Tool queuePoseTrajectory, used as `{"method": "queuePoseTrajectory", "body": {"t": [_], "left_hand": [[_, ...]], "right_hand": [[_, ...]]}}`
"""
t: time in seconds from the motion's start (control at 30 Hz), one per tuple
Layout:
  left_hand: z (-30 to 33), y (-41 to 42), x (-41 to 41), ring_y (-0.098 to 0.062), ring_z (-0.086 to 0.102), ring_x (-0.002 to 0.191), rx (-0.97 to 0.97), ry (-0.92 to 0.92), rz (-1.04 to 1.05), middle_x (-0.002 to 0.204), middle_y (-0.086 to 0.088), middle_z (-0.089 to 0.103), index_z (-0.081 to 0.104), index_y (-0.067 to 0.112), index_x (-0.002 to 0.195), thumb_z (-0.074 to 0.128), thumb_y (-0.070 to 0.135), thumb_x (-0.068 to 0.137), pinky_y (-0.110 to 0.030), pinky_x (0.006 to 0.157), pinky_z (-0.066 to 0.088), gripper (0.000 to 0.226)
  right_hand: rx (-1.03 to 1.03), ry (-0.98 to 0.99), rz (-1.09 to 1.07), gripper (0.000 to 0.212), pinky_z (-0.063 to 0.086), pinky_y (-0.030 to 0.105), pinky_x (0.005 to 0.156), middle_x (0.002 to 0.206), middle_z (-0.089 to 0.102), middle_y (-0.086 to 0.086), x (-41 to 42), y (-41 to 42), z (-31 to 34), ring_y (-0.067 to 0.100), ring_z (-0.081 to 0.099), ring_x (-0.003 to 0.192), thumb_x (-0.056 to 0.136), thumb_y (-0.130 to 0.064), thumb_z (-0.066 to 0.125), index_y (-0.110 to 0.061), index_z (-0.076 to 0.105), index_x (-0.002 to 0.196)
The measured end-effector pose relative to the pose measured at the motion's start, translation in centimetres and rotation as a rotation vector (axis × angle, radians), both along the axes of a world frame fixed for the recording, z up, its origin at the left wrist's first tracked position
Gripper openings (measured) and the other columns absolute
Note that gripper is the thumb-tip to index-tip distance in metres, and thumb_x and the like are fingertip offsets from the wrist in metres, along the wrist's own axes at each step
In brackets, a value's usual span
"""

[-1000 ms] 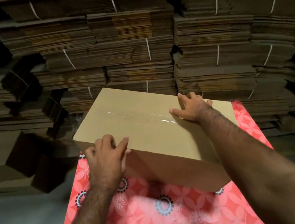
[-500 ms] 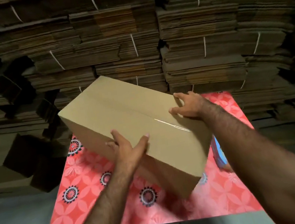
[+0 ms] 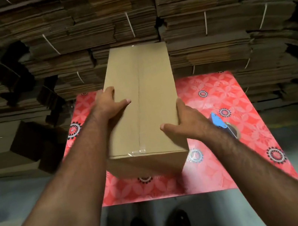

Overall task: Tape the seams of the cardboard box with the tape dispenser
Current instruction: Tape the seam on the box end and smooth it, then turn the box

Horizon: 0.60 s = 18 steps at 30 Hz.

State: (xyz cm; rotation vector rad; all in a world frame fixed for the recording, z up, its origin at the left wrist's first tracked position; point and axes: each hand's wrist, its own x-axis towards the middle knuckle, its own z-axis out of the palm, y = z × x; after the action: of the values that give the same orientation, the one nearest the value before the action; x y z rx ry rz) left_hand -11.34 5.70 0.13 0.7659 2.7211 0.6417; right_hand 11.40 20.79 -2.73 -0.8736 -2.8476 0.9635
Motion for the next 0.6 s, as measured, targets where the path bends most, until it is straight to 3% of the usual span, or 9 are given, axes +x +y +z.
{"method": "queuePoseTrajectory", "body": {"t": [0.1,0.2,0.3,0.37,0.47,0.53,0.6], "left_hand": [[0.6,-0.7,0.7,-0.036,0.042,0.132,-0.099,0.057,0.001,0.146,-0.017,0.039,0.047,0.022,0.141,0.064,0.062,0.084,-0.043,0.106,0.04,0.072],[0.5,-3.4,2.1,-0.031,0.039,0.138,0.011,-0.005,-0.032,0.15,-0.016,0.042,0.046,0.02,0.146,0.068,0.053,0.086,-0.036,0.11,0.034,0.072],[-0.6,-6.3,4.4,-0.025,0.049,0.133,0.15,-0.07,0.002,0.148,-0.008,0.05,0.046,0.016,0.147,0.073,0.042,0.086,-0.025,0.105,0.033,0.071],[-1.4,-6.7,5.9,-0.023,0.051,0.132,0.19,-0.052,0.06,0.147,-0.006,0.052,0.046,0.018,0.147,0.073,0.041,0.086,-0.022,0.101,0.033,0.071],[-1.7,-5.9,7.4,-0.024,0.05,0.132,0.202,-0.013,0.074,0.146,-0.009,0.052,0.045,0.016,0.147,0.072,0.04,0.087,-0.024,0.101,0.033,0.07],[-1.9,-5.6,7.8,-0.027,0.05,0.132,0.201,-0.008,0.072,0.146,-0.011,0.052,0.044,0.016,0.148,0.071,0.042,0.088,-0.031,0.105,0.036,0.071],[-1.9,-5.6,8.0,-0.027,0.05,0.132,0.201,-0.016,0.081,0.146,-0.009,0.052,0.043,0.017,0.149,0.071,0.042,0.088,-0.032,0.106,0.037,0.071]], "right_hand": [[-0.086,0.131,0.014,0.106,0.042,0.032,0.102,0.145,0.05,0.008,1.1,-1.3,-1.1,0.025,0.049,0.13,0.073,-0.067,0.061,-0.018,0.017,0.156],[-0.167,0.211,-0.003,0.093,0.035,0.034,0.113,0.158,0.035,0.002,2.2,-1.8,-2.2,0.016,0.041,0.139,0.088,-0.058,0.062,-0.025,0.011,0.159],[-0.33,0.362,-0.075,0.07,0.04,0.025,0.105,0.146,0.05,-0.007,2.4,-0.6,-3.1,0.007,0.052,0.125,0.097,-0.042,0.056,-0.029,0.023,0.157],[-0.299,0.387,-0.338,0.054,0.04,0.029,0.1,0.134,0.06,0.001,3.1,1.5,-5.1,0.018,0.056,0.121,0.097,-0.031,0.05,-0.021,0.041,0.149],[0.09,0.039,-0.593,0.055,0.042,0.041,0.094,0.122,0.059,0.022,5.8,5.2,-10.2,0.039,0.056,0.115,0.085,-0.028,0.057,0.0,0.048,0.132],[0.157,-0.244,-0.584,0.066,0.044,0.043,0.094,0.126,0.055,0.024,7.5,6.6,-12.7,0.042,0.053,0.117,0.08,-0.034,0.056,0.003,0.041,0.133],[0.129,-0.358,-0.577,0.071,0.046,0.041,0.095,0.131,0.055,0.021,8.0,7.6,-14.1,0.037,0.054,0.121,0.086,-0.032,0.064,0.001,0.034,0.141]]}}
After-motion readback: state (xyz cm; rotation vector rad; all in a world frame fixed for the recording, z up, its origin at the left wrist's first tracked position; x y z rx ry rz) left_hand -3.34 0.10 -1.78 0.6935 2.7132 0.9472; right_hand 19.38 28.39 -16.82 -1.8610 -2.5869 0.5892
